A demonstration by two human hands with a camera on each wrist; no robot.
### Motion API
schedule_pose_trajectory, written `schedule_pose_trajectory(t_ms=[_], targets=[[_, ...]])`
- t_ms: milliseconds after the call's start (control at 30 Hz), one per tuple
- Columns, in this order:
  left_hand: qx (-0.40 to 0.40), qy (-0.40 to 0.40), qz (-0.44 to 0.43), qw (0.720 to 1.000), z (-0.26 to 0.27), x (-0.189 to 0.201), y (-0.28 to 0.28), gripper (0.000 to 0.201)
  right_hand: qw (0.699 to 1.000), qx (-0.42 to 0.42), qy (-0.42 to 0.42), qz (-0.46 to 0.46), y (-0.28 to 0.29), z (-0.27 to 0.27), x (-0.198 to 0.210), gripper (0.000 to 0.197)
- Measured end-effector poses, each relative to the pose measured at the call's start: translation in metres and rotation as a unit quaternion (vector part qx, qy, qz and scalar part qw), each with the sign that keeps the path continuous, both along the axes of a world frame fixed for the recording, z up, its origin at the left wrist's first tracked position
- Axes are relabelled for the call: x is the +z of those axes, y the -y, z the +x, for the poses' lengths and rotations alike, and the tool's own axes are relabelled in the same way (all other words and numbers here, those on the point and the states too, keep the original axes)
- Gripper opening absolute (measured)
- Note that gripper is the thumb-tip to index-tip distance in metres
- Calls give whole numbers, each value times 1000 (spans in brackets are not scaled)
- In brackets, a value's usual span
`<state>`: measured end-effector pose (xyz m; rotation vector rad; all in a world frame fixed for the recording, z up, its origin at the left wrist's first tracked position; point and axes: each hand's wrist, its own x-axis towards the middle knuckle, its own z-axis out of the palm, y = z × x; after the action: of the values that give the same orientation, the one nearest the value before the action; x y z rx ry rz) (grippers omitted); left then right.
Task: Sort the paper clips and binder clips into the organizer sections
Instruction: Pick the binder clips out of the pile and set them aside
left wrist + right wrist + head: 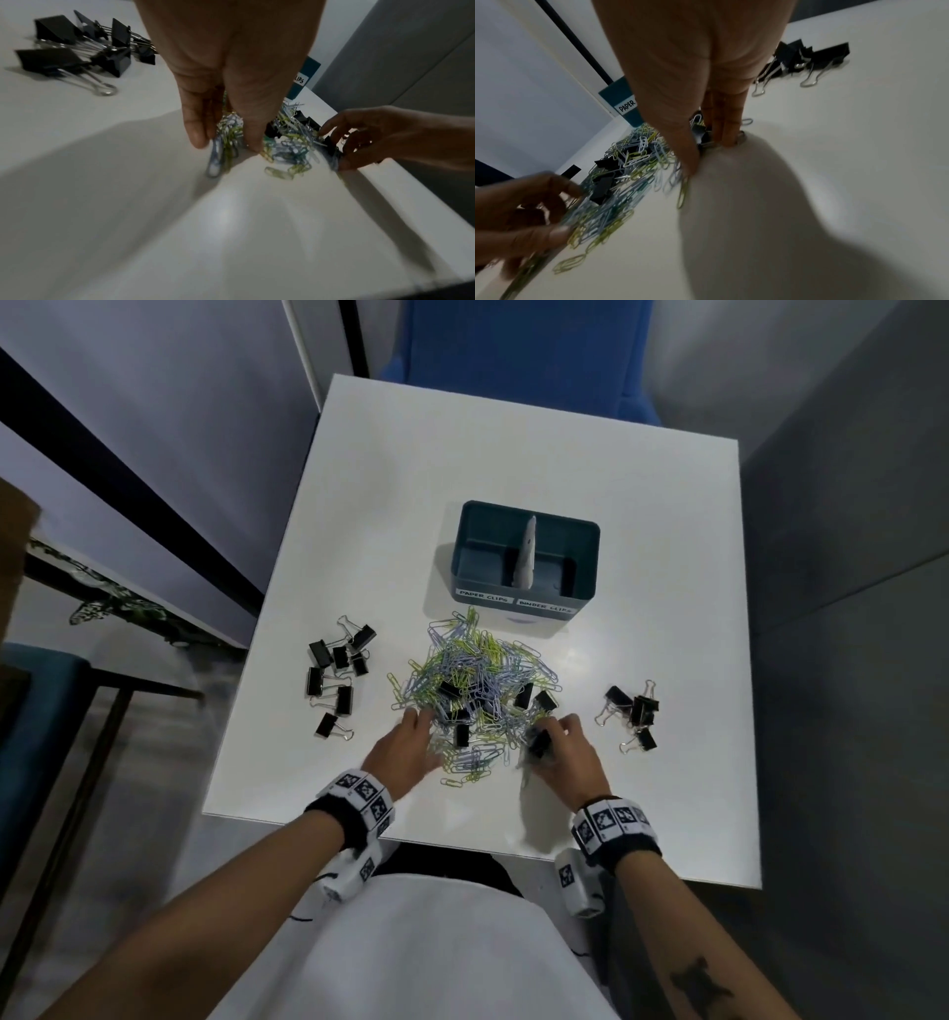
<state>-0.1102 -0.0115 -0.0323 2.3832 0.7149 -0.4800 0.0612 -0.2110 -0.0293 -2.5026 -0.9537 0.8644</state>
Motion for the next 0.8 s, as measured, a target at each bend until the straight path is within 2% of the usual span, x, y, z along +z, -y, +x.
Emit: schedule_pose_trajectory(t_ms=[100, 233, 300, 400, 467, 567, 633, 700, 800], targets=[[32, 21, -23, 999, 16, 6, -4, 58, 999, -30, 10, 15, -9, -1, -3, 40], [1, 44, 65, 997, 30, 15, 1, 28, 999, -38, 27, 13, -14, -1, -5, 37], [-16, -2, 74, 997, 35, 13, 10, 35, 998, -50, 33, 10, -14, -1, -5, 37], [47, -53, 59, 996, 42, 6, 20, 56, 997, -66, 26, 20, -14, -2, -7, 31], [93, -52, 45, 993, 50, 6, 23, 50, 997, -72, 9, 35, -12, -2, -10, 25], [99, -51, 45, 993, 60, 10, 24, 24, 996, -79, 16, 47, -9, 1, -8, 21], [112, -48, 38, 992, 61, 9, 22, 15, 994, -83, 37, 56, -8, 3, -3, 20], [150, -50, 16, 987, 60, 8, 20, 13, 992, -92, 43, 69, -7, 6, 1, 20], [200, -48, 2, 979, 60, 3, 19, 23, 990, -107, 47, 83, -7, 9, 8, 22]])
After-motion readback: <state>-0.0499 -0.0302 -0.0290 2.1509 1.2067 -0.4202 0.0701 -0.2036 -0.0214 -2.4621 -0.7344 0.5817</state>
